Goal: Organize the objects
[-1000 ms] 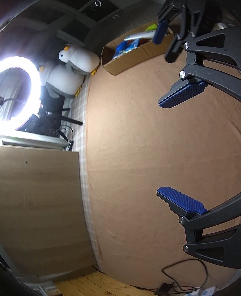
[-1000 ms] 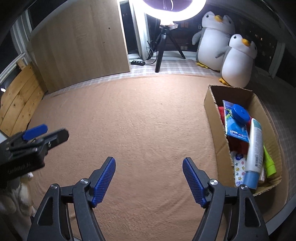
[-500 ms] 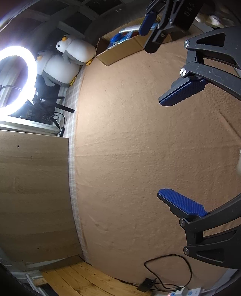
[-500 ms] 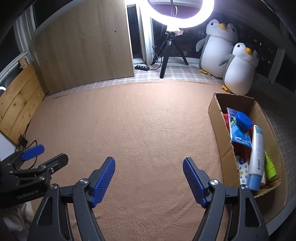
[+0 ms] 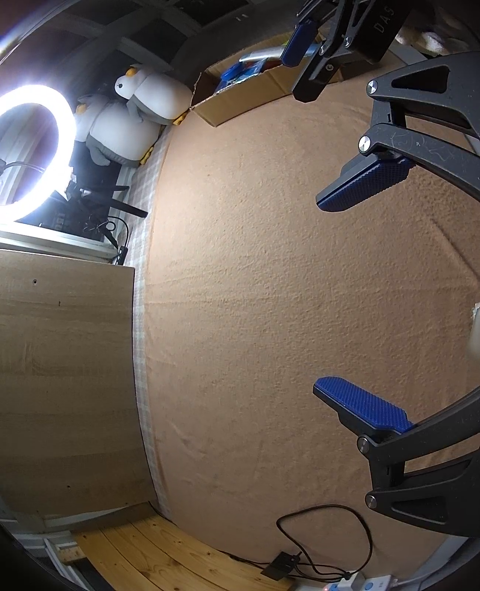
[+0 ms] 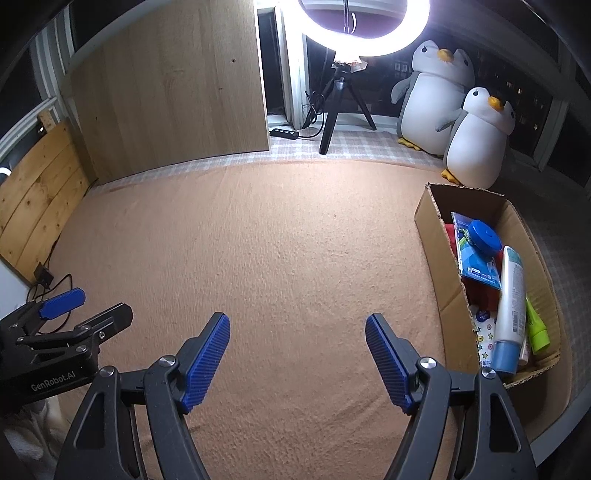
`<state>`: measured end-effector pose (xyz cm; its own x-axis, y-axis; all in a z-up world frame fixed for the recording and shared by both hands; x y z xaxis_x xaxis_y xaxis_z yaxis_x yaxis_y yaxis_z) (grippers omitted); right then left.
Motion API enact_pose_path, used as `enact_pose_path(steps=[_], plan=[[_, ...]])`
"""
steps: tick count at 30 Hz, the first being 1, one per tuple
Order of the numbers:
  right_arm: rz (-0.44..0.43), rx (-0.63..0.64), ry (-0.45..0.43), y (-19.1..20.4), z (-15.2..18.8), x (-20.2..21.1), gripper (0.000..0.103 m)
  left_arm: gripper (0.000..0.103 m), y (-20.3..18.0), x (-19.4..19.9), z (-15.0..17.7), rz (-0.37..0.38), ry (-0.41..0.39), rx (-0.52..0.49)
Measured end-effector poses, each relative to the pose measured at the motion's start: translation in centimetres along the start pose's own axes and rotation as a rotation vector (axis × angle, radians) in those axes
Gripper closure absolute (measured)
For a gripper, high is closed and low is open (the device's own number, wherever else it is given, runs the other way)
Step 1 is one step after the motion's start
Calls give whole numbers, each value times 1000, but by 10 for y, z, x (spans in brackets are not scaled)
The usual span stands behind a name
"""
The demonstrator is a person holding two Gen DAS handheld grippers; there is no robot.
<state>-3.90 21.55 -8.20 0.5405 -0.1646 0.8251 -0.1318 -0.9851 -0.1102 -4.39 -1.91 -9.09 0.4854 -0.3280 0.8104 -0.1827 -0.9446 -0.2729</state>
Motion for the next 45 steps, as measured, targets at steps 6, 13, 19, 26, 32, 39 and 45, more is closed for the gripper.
enact_pose_path(steps=[6,13,19,26,32,39,45], plan=[[-1,1,0,1,1,1,30,10,-1,1,1,1,2,-1],[-1,0,1,2,1,1,30,10,0,3,1,-4,-2,5],[-3,-2,4,1,3,0,30,10,0,3,1,-8,-2,7],[-1,-2,2,0,4,1,30,10,1,4,1,-10,-1,9],[-1,-3,2,0,4,2,30,10,2,4,1,-11,-1,8],[-1,2,6,1,6,2,30,9,3,4,1,-11,0,6],[2,3,3,0,6,2,30,9,6,5,2,-11,0,7]])
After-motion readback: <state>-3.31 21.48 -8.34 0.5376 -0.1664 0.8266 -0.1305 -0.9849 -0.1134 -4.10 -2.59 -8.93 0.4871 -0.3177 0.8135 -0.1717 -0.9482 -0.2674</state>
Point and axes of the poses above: each gripper's, at about its wrist camera, not at the fingertips, and x roughly against the way its jaws point, y to its left, z to its underside, the point moved 3 cm from there along -x, roughly the way its jaws point, and after that the axes turned 12 degrees about z, right-handed, at the moved point
